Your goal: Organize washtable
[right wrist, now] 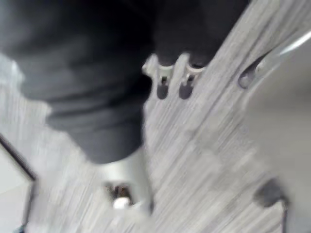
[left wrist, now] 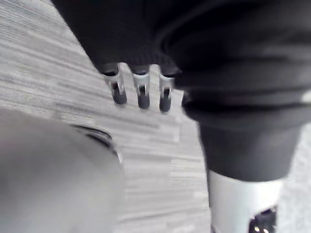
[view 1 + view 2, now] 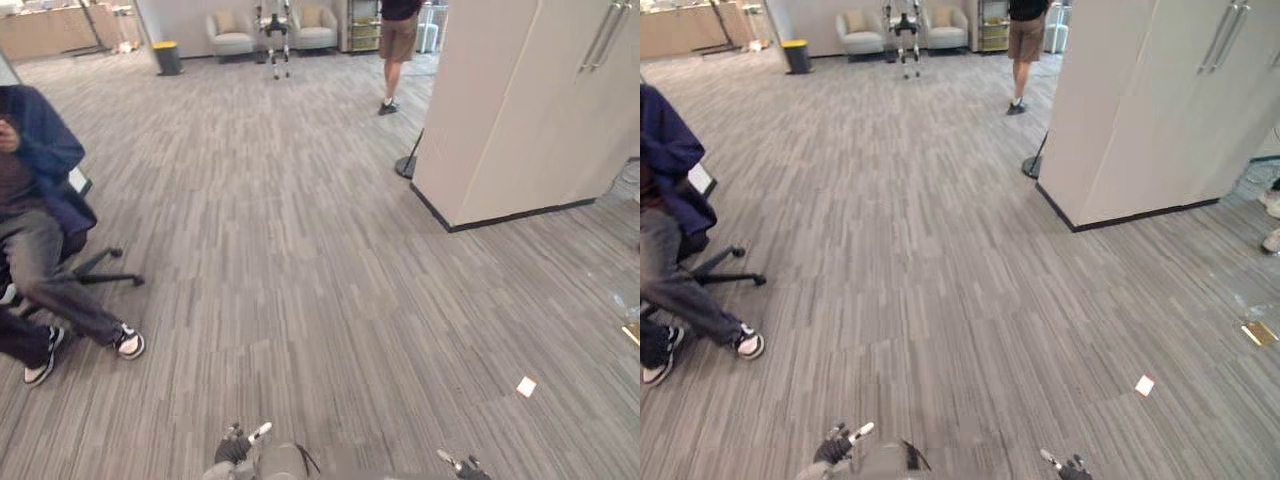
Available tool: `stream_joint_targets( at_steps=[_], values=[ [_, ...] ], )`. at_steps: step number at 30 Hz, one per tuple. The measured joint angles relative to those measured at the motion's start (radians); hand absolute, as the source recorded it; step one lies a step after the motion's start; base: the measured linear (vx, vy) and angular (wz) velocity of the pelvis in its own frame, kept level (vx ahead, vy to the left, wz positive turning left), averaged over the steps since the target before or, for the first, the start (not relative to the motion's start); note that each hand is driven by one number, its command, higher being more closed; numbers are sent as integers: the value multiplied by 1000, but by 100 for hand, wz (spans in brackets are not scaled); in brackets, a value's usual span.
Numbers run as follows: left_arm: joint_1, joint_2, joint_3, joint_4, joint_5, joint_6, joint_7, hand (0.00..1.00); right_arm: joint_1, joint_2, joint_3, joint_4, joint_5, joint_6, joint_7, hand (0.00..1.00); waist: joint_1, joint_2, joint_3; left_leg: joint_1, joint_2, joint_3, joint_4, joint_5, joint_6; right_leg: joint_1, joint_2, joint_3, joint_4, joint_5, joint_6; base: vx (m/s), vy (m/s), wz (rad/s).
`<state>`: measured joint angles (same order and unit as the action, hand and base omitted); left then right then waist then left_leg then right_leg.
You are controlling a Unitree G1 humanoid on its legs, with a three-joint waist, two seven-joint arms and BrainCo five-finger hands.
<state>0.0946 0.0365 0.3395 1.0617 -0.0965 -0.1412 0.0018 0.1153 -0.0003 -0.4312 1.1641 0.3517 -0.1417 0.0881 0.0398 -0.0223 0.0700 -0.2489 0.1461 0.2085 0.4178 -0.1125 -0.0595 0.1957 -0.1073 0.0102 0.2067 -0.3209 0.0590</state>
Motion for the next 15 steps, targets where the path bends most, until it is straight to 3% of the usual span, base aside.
stream_joint_targets(
  at_steps=[2,4,6,8,9,10,11,12,13,15],
  values=[
    [-7,8,24,-7,0,3,0,0,-15,10,9,-1,0,-2,-1,0,3,-22,-1,-15,-28,8,-20,-10,14,-12,-9,22,-21,38,-18,252,175,13],
    [-4,5,27,-4,0,4,1,0,-28,10,9,-1,0,-5,-1,0,5,-15,-1,-2,-33,13,-40,-19,25,-21,-7,42,-32,108,-15,268,236,-3],
    [4,7,26,5,0,4,0,0,-37,9,-5,-1,-1,-6,0,0,10,-17,-28,51,-74,25,-116,-15,31,-28,-29,85,-13,165,-5,280,236,-8],
    [4,5,16,17,0,4,0,0,-37,0,-27,-1,-1,-6,3,0,12,-13,-35,106,-115,41,-162,-17,53,-40,-59,119,59,165,-3,237,148,-7],
    [4,0,6,29,1,4,-1,0,-34,-13,-44,-1,-3,-6,4,0,20,-2,-47,137,-132,51,-183,-25,67,-82,-67,147,172,164,0,277,162,-14],
    [3,-1,0,32,2,5,-1,0,-32,-19,-49,-1,-6,-7,4,0,24,-1,-48,156,-142,56,-195,-26,73,-113,-71,161,250,168,23,325,187,-6],
    [5,3,-34,33,3,6,-1,0,-29,-28,-56,0,-9,-6,5,0,19,2,-50,184,-162,58,-208,-37,91,-178,-79,175,409,210,135,218,99,12],
    [5,9,-63,35,4,6,-1,0,-28,-30,-65,0,-9,-6,6,0,9,5,-52,209,-173,58,-212,-44,103,-217,-80,183,512,266,207,292,97,29],
    [8,13,-80,36,4,6,-1,0,-20,-30,-64,3,-9,-6,6,0,-3,4,-49,234,-181,45,-215,-51,115,-241,-78,179,600,321,215,318,40,29],
    [-1,21,-113,37,5,8,-2,0,-17,-25,-61,12,-10,-5,15,0,-22,10,-25,299,-182,24,-239,-66,133,-333,-68,128,831,306,202,307,-3,17]
  ],
)
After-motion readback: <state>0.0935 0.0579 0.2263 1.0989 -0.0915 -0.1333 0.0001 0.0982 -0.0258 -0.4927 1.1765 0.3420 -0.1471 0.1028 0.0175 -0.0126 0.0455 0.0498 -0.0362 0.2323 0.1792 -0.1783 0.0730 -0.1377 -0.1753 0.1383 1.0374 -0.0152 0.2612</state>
